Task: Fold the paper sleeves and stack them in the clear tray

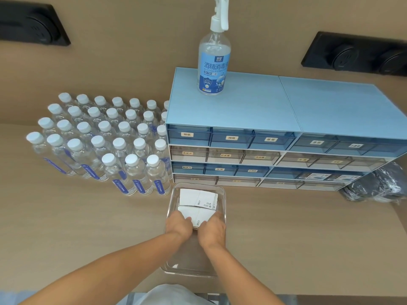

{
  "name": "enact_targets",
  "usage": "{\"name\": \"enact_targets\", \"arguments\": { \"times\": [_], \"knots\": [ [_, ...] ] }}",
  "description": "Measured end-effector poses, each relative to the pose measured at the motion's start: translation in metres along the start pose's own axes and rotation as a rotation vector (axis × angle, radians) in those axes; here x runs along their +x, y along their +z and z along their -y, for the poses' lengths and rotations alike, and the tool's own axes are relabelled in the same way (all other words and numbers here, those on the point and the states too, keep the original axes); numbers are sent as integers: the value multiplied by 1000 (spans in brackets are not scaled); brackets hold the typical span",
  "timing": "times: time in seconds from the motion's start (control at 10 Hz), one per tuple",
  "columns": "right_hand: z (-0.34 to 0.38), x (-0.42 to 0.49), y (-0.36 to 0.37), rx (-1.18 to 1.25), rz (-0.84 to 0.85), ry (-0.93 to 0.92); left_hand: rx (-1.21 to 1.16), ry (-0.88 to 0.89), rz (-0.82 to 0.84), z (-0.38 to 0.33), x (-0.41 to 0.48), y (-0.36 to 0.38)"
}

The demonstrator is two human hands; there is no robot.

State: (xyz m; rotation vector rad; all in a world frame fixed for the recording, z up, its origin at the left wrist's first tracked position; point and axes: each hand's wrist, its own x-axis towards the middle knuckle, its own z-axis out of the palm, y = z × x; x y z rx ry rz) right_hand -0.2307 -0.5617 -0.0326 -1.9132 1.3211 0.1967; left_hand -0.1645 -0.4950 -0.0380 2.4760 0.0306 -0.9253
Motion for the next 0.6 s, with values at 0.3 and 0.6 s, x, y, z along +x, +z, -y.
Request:
{"name": "enact_targets", "arguments": {
  "times": [0.3, 0.6],
  "knots": [
    [2, -2, -18, -89, 70, -112, 191, 76, 32, -5, -21, -11],
    [22, -41, -62, -377, 238, -270, 425, 306, 19, -12, -67, -67]
  ]
}}
